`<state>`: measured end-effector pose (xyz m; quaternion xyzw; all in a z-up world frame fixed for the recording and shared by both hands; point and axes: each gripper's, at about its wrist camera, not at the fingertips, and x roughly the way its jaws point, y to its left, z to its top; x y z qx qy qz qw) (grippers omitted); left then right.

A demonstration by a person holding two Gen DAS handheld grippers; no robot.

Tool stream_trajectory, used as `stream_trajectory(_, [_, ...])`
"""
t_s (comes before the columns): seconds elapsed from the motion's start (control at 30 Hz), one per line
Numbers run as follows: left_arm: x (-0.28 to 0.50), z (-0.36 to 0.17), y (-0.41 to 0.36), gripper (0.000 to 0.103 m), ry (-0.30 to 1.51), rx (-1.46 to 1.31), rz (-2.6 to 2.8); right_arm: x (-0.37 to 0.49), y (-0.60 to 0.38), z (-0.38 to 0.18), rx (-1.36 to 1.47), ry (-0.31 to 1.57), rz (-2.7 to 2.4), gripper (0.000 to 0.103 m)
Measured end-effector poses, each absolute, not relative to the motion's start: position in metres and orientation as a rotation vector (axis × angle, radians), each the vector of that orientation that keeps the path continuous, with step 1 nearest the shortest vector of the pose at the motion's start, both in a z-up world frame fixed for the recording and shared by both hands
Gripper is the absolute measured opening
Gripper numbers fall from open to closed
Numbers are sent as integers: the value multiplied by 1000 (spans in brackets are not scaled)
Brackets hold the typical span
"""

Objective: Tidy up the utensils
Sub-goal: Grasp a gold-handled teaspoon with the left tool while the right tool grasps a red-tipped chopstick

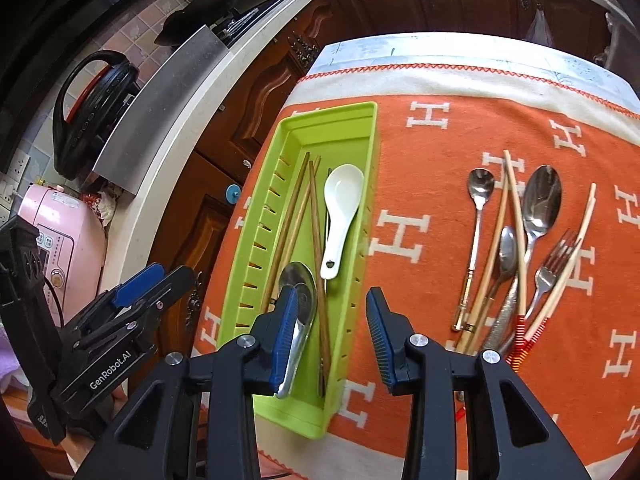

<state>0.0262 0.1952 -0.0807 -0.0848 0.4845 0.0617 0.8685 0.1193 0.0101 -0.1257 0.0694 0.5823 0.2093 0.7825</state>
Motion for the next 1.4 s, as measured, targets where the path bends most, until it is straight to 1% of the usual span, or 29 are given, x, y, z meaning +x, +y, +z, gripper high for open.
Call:
stream_trajectory(0.07, [27,-80,189,61,1016,-168,124,117,2,-122,157,1247,452,36])
stream_trajectory(0.47, [36,-75,143,61,1033,-79,67,110,-87,-98,254,1155,370,36])
stream_trajectory(0.87, [58,-71,77,61,1053,43,-18,111,-171,-107,361,1128,270,36])
stream_trajectory(1.3, [113,-108,9,61,1122,124,-98,119,-208,-135,424,1152,236,36])
stream_trajectory(1.4, [122,-120,-1,59,1144,140,-102,123,-213,-143,433,1159,234,36])
